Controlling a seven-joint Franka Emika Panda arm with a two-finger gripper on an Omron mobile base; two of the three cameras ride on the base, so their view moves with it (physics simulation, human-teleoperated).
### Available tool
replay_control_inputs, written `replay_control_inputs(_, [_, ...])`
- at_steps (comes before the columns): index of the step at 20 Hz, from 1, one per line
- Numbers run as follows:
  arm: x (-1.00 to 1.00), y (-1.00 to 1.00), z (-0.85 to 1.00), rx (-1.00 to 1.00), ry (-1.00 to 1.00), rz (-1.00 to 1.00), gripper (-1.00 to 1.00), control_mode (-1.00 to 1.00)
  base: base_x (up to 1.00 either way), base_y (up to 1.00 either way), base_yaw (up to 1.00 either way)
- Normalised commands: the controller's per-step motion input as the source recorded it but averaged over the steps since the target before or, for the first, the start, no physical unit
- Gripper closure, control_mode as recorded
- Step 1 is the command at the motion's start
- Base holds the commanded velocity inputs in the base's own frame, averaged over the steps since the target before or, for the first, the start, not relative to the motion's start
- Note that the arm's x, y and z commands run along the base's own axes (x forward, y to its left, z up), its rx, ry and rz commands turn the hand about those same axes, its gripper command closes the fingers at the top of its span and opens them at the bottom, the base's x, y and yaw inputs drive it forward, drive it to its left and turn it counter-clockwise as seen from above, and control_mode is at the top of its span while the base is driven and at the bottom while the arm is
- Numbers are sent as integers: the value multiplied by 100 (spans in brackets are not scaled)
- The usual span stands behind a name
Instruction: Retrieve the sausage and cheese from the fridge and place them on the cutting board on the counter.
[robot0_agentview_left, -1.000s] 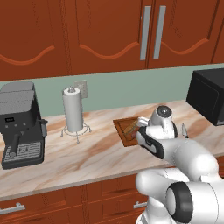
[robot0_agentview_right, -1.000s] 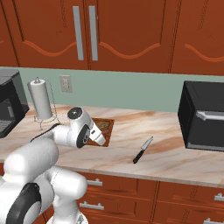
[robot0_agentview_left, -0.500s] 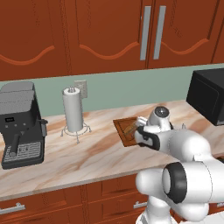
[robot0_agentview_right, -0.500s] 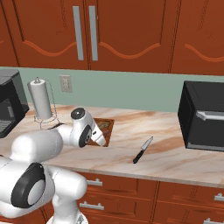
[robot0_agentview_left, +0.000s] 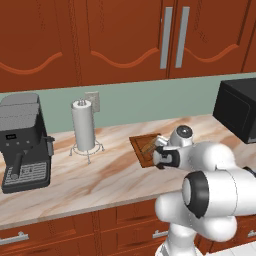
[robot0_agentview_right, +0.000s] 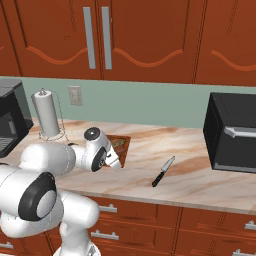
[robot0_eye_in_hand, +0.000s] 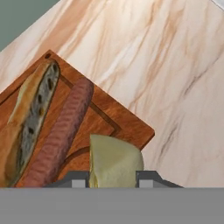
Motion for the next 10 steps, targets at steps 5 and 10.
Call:
replay_control_inputs(5, [18,-1,-12,5,0,-4,100,-100,0,0,0])
replay_control_inputs(10, [23,0,-12,4,0,-4,100,-100,0,0,0])
